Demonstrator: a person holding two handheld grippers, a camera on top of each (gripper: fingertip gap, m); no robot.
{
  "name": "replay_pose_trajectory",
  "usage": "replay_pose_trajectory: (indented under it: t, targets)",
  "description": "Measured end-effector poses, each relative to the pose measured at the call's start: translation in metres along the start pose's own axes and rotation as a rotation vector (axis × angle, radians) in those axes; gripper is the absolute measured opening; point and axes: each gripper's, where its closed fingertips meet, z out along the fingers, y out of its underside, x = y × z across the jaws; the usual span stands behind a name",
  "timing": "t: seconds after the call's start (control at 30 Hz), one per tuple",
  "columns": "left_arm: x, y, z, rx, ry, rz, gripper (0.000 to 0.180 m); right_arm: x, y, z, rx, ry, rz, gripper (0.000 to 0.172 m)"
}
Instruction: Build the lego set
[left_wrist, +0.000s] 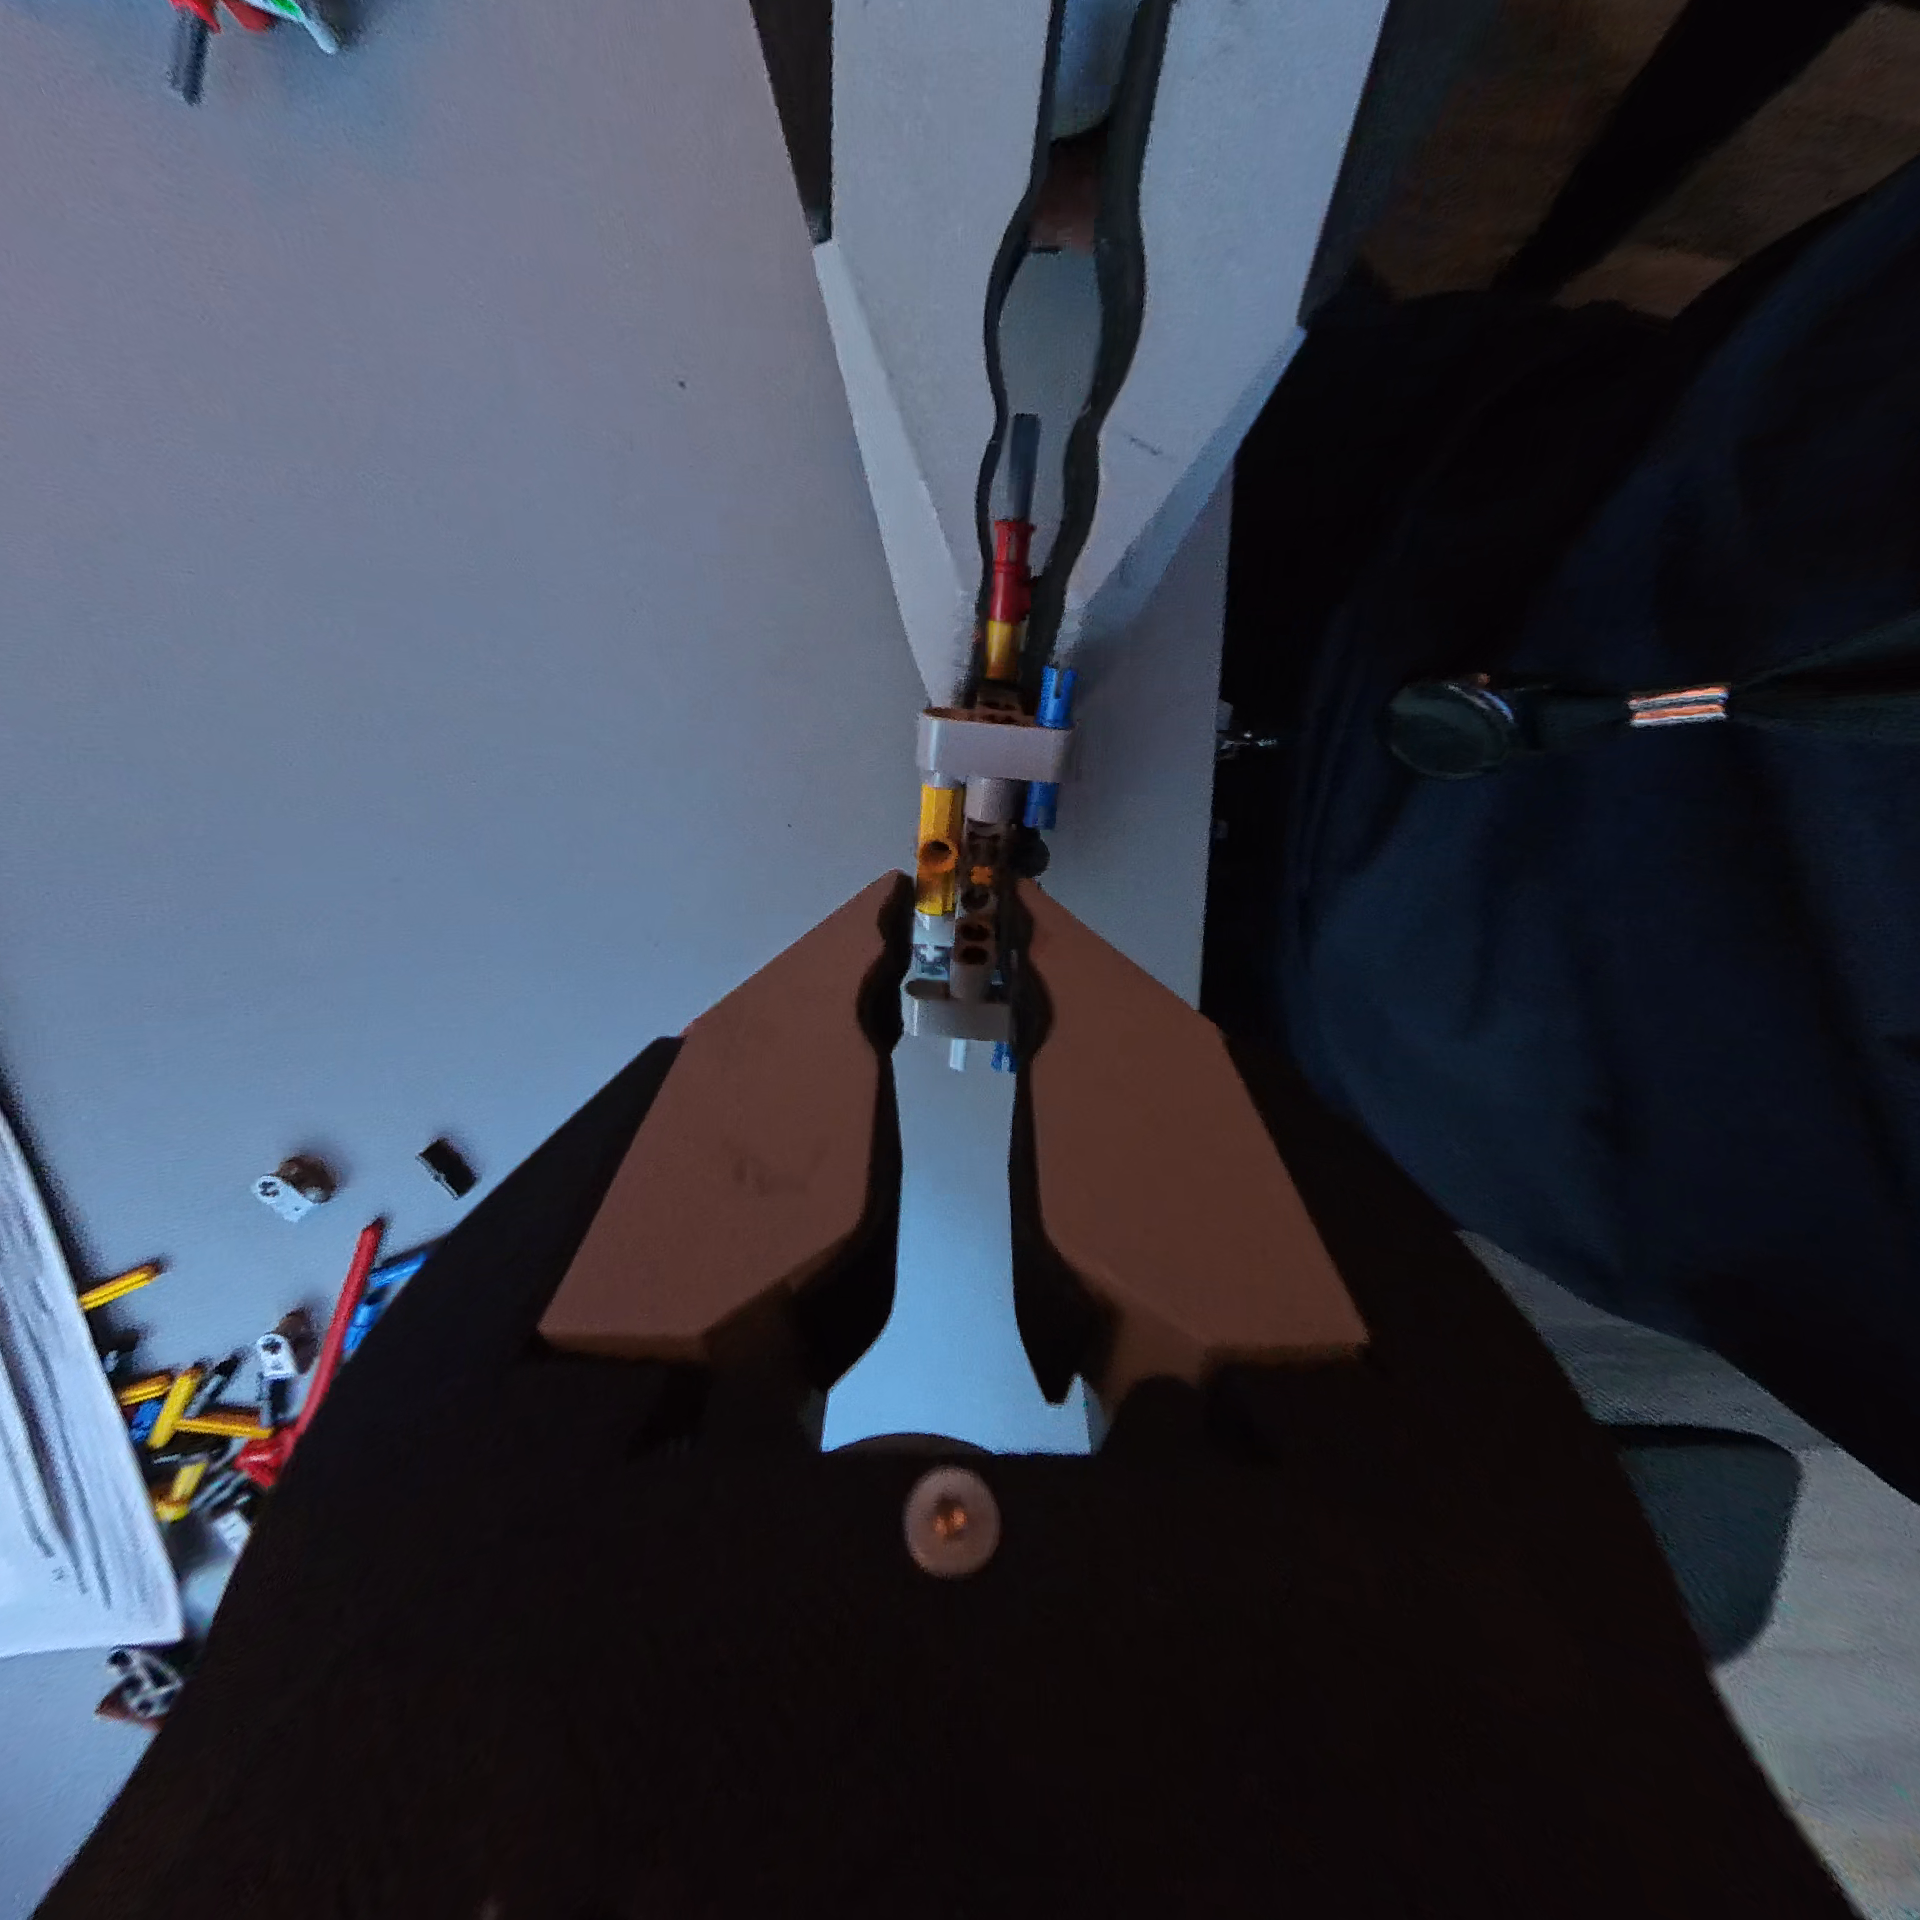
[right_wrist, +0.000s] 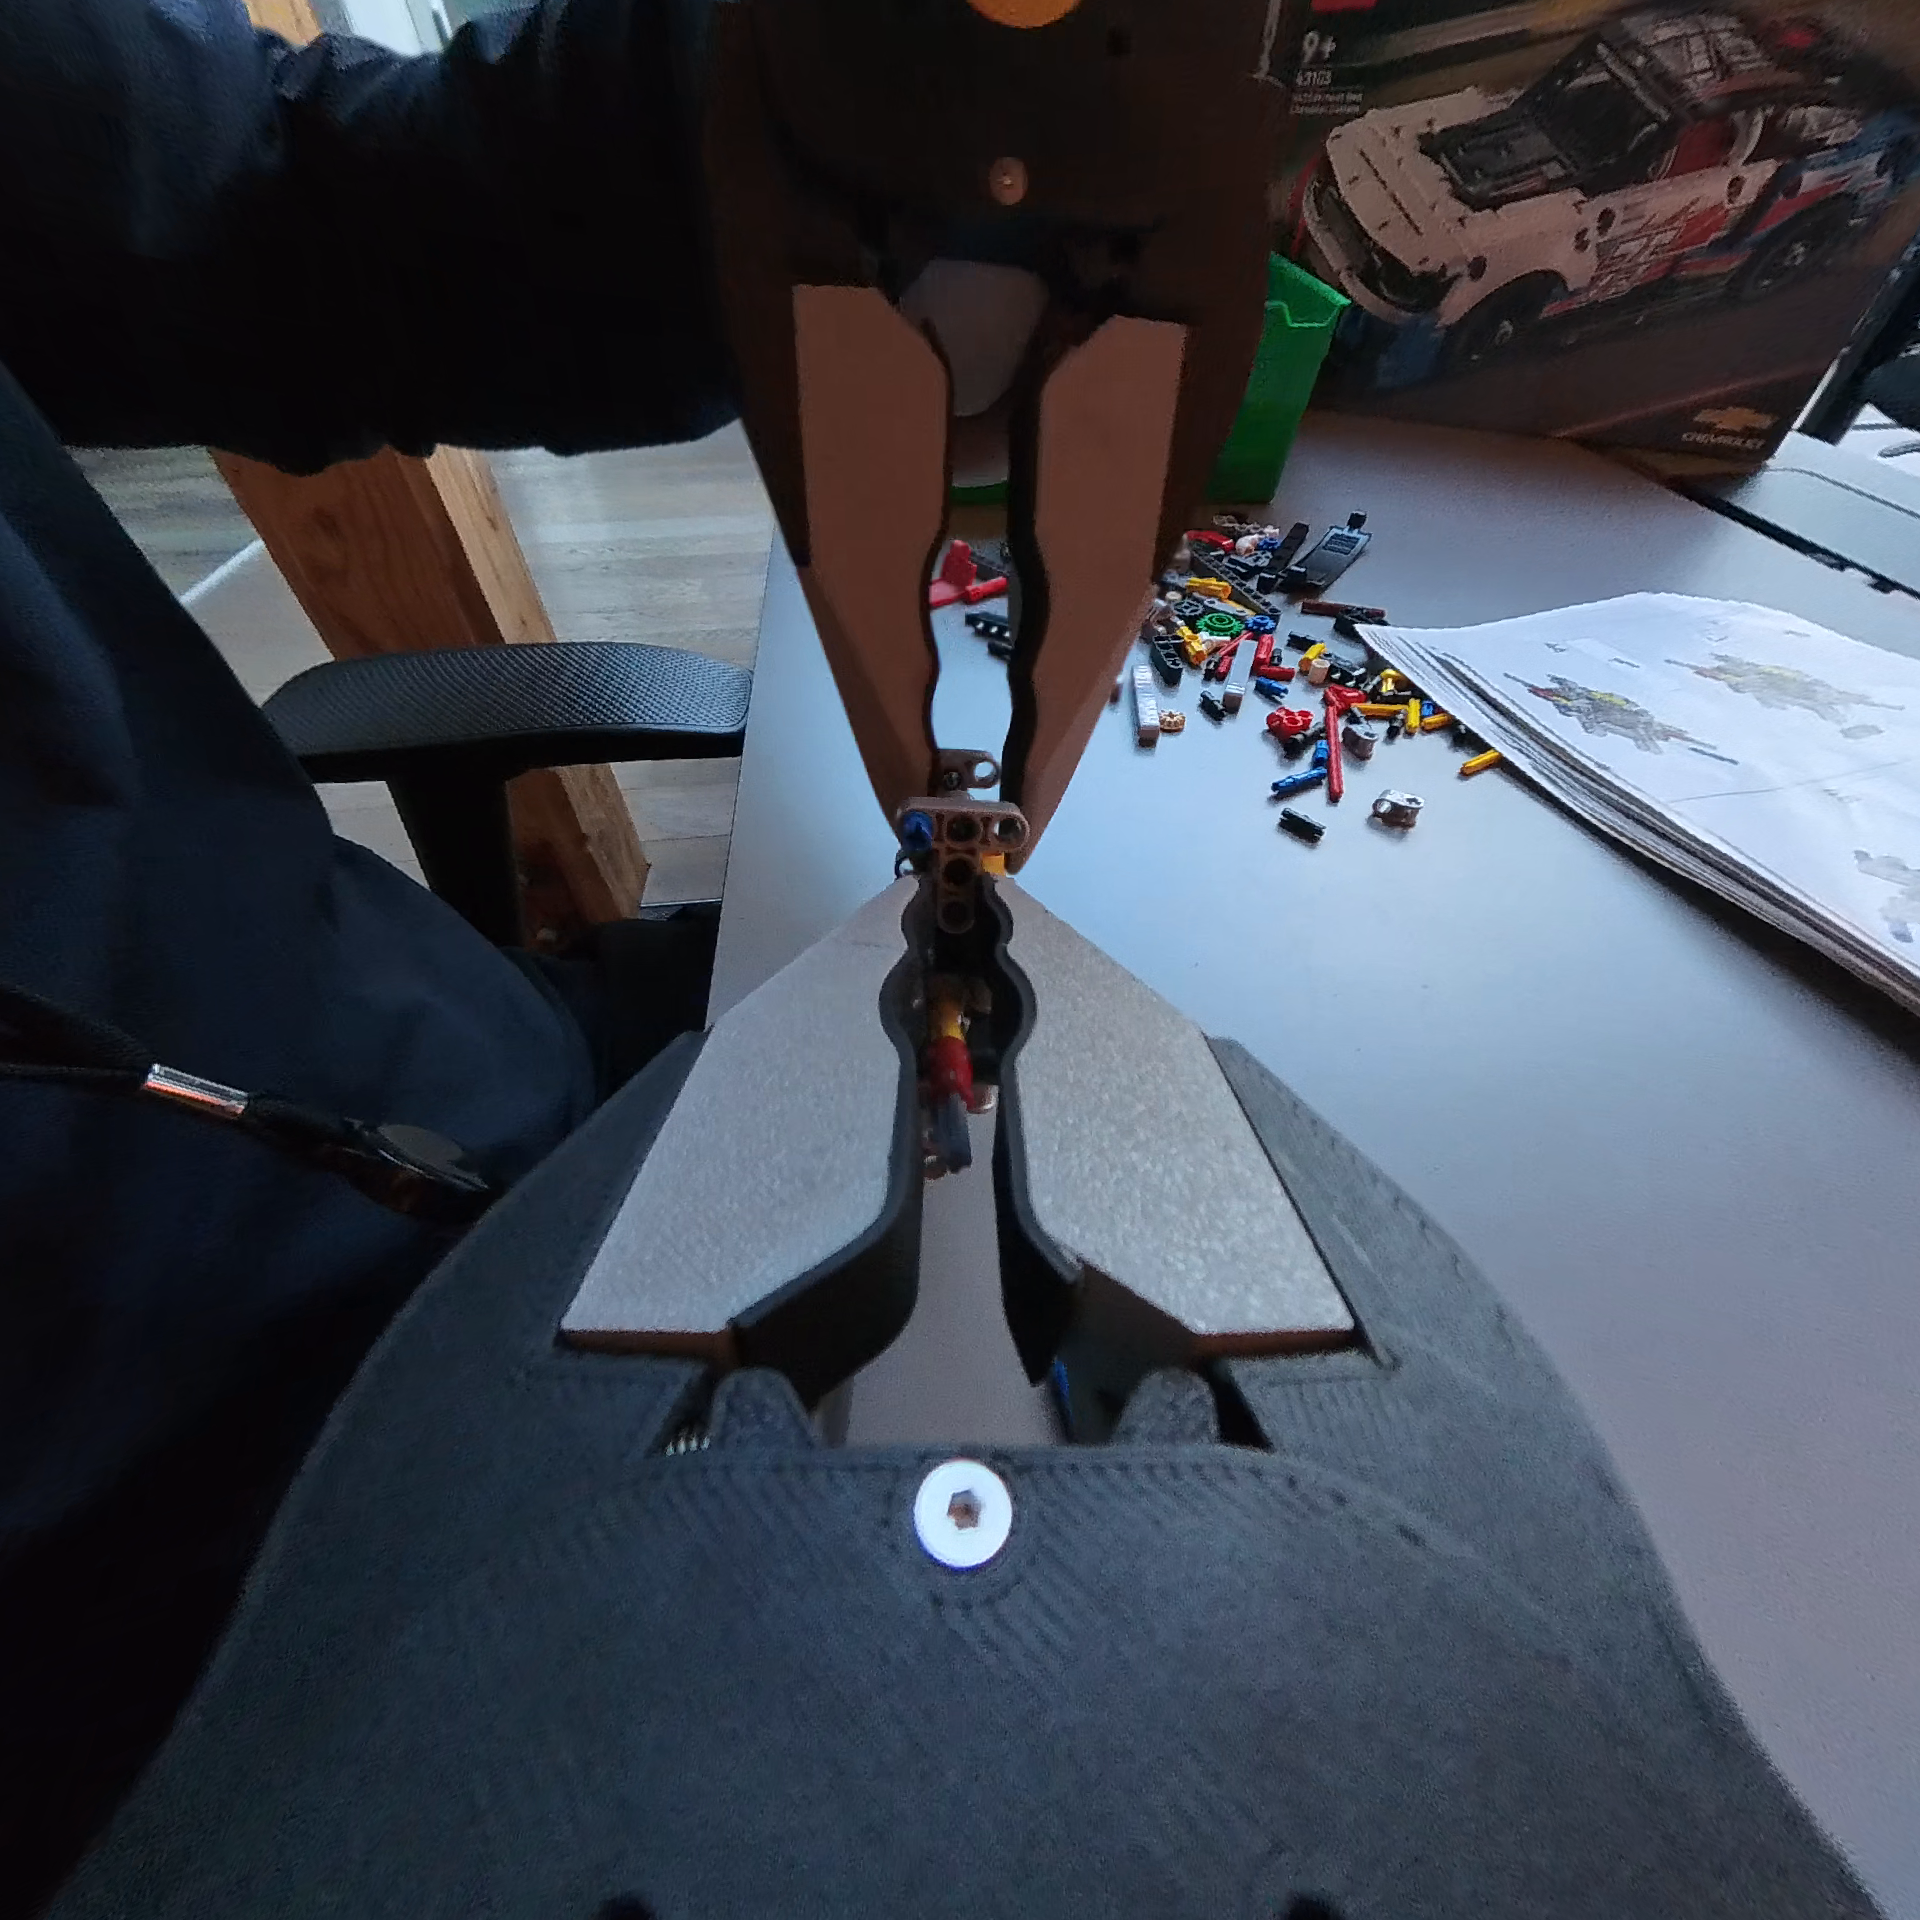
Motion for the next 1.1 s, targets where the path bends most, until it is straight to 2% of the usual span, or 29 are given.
replay_pose_trajectory:
  t: [0.33,0.47,0.6,0.67,0.8,1.1]
  targets:
    - [0.000,-0.005,0.001,0.072,-0.104,0.031,0.013,-0.002,0.003,-0.012,-0.050,-0.032,0.046,0.006]
    - [-0.001,-0.003,0.000,0.070,-0.150,0.048,0.013,0.011,0.007,-0.050,-0.105,0.059,0.096,0.020]
    - [-0.005,-0.008,0.002,0.087,-0.194,0.066,0.013,0.020,0.042,-0.082,-0.262,0.127,0.186,0.026]
    - [-0.003,-0.013,0.004,0.098,-0.194,0.075,0.013,0.019,0.062,-0.083,-0.368,0.145,0.170,0.026]
    - [-0.002,-0.015,0.005,0.084,-0.199,0.096,0.013,0.027,0.087,-0.071,-0.514,0.188,0.018,0.022]
    - [-0.020,0.001,-0.007,0.008,-0.333,0.110,0.012,0.011,0.095,-0.049,-0.565,0.005,0.053,0.032]
